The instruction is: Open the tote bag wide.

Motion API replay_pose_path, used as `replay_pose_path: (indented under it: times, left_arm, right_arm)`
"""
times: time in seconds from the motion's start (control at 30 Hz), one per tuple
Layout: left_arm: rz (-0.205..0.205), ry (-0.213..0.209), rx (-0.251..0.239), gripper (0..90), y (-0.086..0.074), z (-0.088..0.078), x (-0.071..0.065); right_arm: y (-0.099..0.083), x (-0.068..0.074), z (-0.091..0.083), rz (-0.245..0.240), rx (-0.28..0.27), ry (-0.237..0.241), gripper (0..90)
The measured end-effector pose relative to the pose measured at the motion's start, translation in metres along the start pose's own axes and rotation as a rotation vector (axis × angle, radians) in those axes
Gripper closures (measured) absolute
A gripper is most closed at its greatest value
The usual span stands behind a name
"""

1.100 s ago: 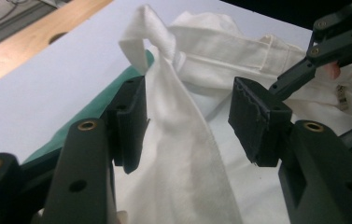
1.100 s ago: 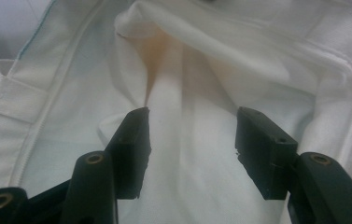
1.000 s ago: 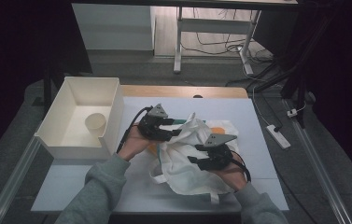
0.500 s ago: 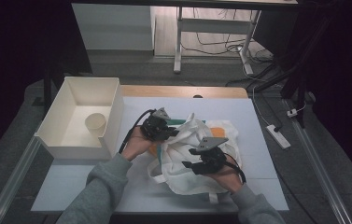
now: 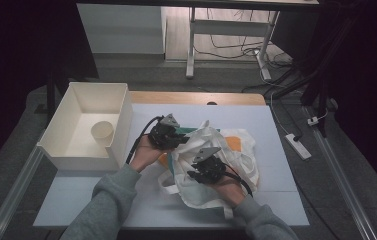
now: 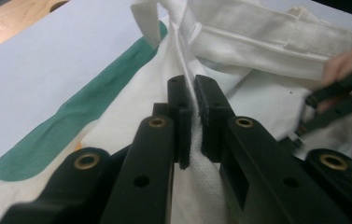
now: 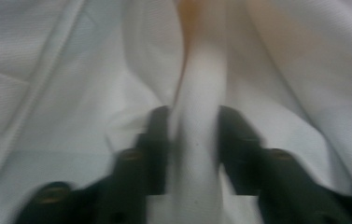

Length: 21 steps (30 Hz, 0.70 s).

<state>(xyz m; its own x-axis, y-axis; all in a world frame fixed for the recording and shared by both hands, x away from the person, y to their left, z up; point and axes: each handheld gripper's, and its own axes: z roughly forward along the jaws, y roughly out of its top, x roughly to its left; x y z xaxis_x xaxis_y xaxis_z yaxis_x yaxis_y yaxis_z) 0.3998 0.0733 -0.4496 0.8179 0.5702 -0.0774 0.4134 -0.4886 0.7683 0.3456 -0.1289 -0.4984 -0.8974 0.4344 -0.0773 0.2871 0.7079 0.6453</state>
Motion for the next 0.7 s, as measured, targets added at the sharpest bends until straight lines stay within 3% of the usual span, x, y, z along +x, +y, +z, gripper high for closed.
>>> replay_pose_path:
  times: [0.1,0.23,0.3,0.37,0.53,0.7]
  left_arm:
    - [-0.013,0.007,-0.009,84.5,-0.002,-0.002,0.004]
    - [-0.027,0.029,-0.020,84.7,-0.004,-0.007,0.010]
    - [-0.017,0.062,-0.008,84.8,-0.005,-0.010,0.013]
    - [-0.032,0.062,-0.012,84.9,-0.007,-0.012,0.017]
    - [-0.044,0.068,-0.012,85.1,-0.009,-0.014,0.020]
    - [-0.047,0.060,0.007,85.2,-0.012,-0.009,0.022]
  right_arm:
    - [0.000,0.003,-0.003,-0.019,-0.003,-0.004,86.5]
    - [0.003,0.009,-0.013,-0.070,-0.003,-0.031,87.8]
    - [0.005,0.012,-0.021,-0.097,0.001,-0.036,88.1]
    - [0.007,0.012,-0.031,-0.109,-0.009,-0.035,88.3]
    - [0.007,0.016,-0.050,-0.120,-0.041,-0.009,88.4]
    - [0.002,0.022,-0.053,-0.114,-0.048,0.022,88.3]
